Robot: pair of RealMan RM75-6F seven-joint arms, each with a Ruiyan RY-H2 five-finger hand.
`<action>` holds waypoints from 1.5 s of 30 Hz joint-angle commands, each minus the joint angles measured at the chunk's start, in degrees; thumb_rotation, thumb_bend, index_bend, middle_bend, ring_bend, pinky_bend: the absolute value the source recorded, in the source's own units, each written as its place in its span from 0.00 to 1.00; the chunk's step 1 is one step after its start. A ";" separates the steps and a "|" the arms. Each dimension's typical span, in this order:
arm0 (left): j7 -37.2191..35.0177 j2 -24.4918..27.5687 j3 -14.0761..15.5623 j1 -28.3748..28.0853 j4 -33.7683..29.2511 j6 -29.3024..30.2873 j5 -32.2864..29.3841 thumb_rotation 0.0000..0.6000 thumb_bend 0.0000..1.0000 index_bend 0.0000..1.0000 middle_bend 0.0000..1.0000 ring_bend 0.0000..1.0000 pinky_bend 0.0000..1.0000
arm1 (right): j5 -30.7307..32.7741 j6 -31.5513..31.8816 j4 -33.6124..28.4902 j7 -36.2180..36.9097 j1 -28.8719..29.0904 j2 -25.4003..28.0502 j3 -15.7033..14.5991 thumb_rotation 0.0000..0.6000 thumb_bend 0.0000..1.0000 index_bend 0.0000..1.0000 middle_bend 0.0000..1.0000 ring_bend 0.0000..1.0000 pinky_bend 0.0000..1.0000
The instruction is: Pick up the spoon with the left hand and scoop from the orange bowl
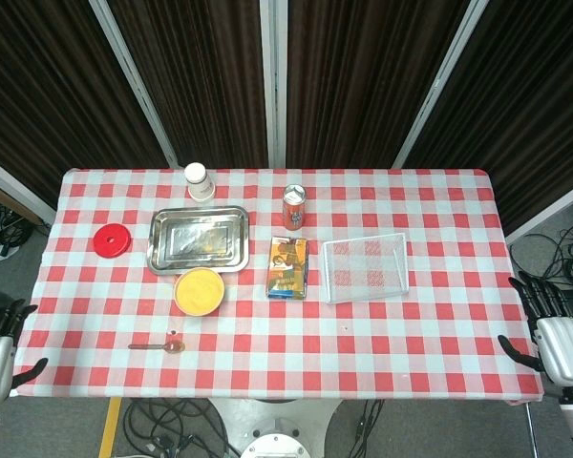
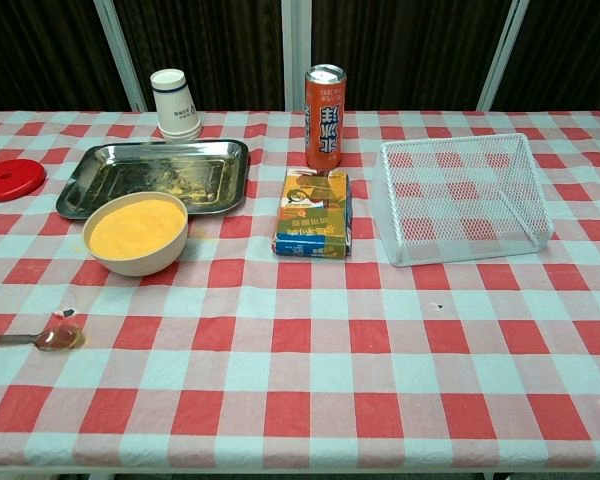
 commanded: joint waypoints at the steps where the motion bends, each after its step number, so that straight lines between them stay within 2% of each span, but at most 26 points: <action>1: 0.43 0.04 -0.18 -0.16 0.17 -0.10 -0.31 1.00 0.17 0.25 0.23 0.18 0.16 | 0.09 -0.22 -0.10 -0.17 0.14 -0.02 0.04 1.00 0.21 0.00 0.01 0.00 0.00; 13: 1.02 -0.50 -0.77 -0.32 0.90 -0.17 -1.36 1.00 0.17 0.25 0.23 0.18 0.16 | 0.45 -0.43 -0.26 -0.59 0.30 0.00 0.19 1.00 0.21 0.00 0.02 0.00 0.00; 27: 2.37 -1.64 -2.46 -2.35 3.14 -2.92 -4.21 1.00 0.17 0.26 0.23 0.18 0.16 | 2.26 -2.81 -0.61 -1.74 1.58 -0.26 0.99 1.00 0.21 0.00 0.01 0.00 0.00; 32: 0.73 -1.46 -2.16 -3.36 2.93 -4.80 -3.80 1.00 0.17 0.28 0.24 0.18 0.16 | 2.59 -3.42 -0.69 -2.05 1.99 -0.38 1.17 1.00 0.21 0.00 0.02 0.00 0.00; 35: -1.43 -2.28 -2.10 -4.39 4.32 -5.80 -2.61 1.00 0.17 0.35 0.33 0.26 0.31 | 2.66 -3.61 -0.54 -1.93 2.09 -0.43 1.15 1.00 0.20 0.00 0.01 0.00 0.00; 40: -4.63 -3.23 -1.66 -7.39 6.79 -11.00 -1.89 1.00 0.17 0.43 0.51 0.46 0.67 | 2.69 -3.47 -0.13 -1.42 2.01 -0.32 1.12 1.00 0.21 0.00 0.02 0.00 0.00; 45: -6.19 -4.99 -1.00 -11.12 9.14 -17.15 -1.21 1.00 0.17 0.47 0.63 0.60 0.84 | 2.74 -3.55 0.29 -1.02 2.02 -0.38 1.06 1.00 0.20 0.00 0.02 0.00 0.00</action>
